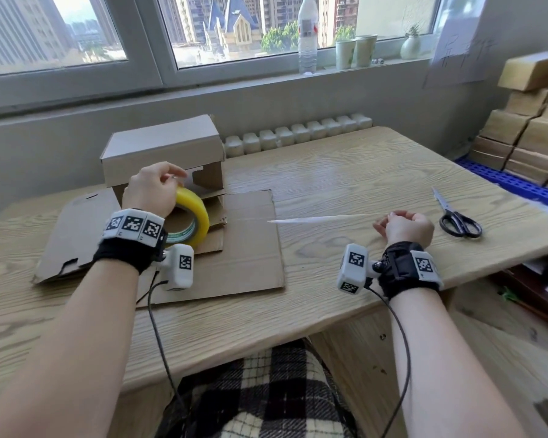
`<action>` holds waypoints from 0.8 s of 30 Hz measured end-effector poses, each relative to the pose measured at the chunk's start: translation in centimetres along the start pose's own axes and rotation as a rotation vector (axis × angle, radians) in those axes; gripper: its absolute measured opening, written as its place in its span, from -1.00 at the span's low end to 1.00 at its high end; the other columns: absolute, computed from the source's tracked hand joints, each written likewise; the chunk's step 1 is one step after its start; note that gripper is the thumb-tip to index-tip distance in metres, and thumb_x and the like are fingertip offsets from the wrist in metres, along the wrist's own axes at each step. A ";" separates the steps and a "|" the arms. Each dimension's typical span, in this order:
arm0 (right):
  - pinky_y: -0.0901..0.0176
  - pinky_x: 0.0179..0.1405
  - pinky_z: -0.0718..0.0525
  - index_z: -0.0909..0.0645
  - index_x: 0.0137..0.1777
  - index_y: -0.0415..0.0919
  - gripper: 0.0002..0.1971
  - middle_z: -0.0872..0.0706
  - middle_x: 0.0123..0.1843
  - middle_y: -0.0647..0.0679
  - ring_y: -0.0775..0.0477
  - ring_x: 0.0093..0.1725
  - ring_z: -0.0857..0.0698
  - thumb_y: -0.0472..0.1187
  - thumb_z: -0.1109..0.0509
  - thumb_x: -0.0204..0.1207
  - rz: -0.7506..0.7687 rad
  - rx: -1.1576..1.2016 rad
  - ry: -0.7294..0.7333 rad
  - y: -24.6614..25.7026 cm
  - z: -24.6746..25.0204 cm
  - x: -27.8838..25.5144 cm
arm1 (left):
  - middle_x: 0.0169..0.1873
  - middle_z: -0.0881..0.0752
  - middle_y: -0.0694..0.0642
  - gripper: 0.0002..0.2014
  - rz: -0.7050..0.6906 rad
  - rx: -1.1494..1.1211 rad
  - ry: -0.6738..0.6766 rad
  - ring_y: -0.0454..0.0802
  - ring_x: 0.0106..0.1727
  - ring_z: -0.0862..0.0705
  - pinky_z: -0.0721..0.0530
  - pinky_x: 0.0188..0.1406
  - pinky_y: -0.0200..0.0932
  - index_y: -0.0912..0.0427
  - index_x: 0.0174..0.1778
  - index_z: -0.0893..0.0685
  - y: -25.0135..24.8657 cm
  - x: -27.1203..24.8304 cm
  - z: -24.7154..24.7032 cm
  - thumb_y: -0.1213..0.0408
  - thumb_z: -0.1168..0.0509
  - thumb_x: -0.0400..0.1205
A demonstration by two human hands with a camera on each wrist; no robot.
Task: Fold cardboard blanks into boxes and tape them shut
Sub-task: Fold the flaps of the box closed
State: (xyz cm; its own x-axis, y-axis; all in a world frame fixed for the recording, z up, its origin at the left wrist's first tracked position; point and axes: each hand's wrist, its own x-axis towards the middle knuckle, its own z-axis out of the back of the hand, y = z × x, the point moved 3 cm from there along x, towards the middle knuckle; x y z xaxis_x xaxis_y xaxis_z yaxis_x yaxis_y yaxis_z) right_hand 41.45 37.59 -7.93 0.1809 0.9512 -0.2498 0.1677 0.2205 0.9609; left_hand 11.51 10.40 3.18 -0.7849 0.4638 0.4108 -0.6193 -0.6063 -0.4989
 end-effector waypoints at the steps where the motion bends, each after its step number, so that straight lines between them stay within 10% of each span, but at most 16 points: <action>1: 0.12 -0.30 -0.80 -0.57 -0.18 -0.26 -0.84 -0.69 -0.38 -0.13 0.01 -0.48 -0.71 -0.47 -0.31 0.60 -0.006 0.004 0.013 0.0 -0.1 -0.1 | -0.02 -0.81 0.01 -0.75 -0.003 0.020 0.015 0.13 0.05 -0.71 -0.69 0.07 0.02 -0.19 -0.03 -0.72 -0.2 -0.1 -0.1 0.23 -0.16 0.70; 10: 0.08 -0.17 -0.80 -0.56 -0.14 -0.23 -0.66 -0.71 -0.12 -0.15 -0.07 -0.26 -0.74 -0.68 -0.16 0.43 -0.165 0.388 0.097 0.6 2.1 0.7 | 0.03 -0.81 0.03 -0.74 -0.175 0.275 -0.018 0.18 0.11 -0.70 -0.56 0.18 0.03 -0.10 0.08 -0.75 -4.6 -1.7 -3.0 0.21 -0.14 0.73; 15: 0.05 -0.08 -0.78 -0.60 -0.16 -0.21 -0.74 -0.75 -0.18 -0.10 -0.09 -0.18 -0.76 -0.43 -0.12 0.61 -0.183 0.451 0.128 0.9 3.4 0.8 | 0.04 -0.81 0.02 -0.72 -0.194 0.308 -0.002 0.15 0.13 -0.69 -0.46 0.22 0.02 -0.11 0.07 -0.75 -5.2 -1.7 -3.6 0.22 -0.13 0.73; 20: 0.15 -0.16 -0.66 -0.65 -0.26 -0.18 -0.77 -0.82 -0.11 -0.14 -0.09 -0.12 -0.76 -0.41 -0.21 0.48 0.158 0.052 -0.078 2.7 5.4 3.0 | 0.04 -0.81 0.04 -0.72 -0.195 0.313 0.000 0.18 0.14 -0.68 -0.48 0.23 0.04 -0.11 0.07 -0.76 -5.5 -1.9 -3.5 0.23 -0.13 0.73; 24: -0.15 0.35 -0.52 -0.72 0.12 -0.10 -0.73 -0.73 0.24 -0.17 -0.28 0.33 -0.59 -0.30 -0.25 0.55 0.326 -0.645 -0.160 4.1 6.5 4.5 | 0.04 -0.81 0.08 -0.72 -0.200 0.335 0.013 0.21 0.13 -0.68 -0.49 0.23 0.05 -0.10 0.07 -0.76 -5.8 -1.7 -3.7 0.23 -0.13 0.73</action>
State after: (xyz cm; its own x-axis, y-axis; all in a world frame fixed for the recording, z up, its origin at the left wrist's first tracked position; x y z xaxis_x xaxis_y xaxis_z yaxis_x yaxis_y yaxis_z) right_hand 49.20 41.41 -5.91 0.2712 0.9580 0.0936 -0.5123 0.0613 0.8566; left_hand 16.39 15.49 2.52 -0.6511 0.6008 0.4637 -0.7215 -0.6796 -0.1325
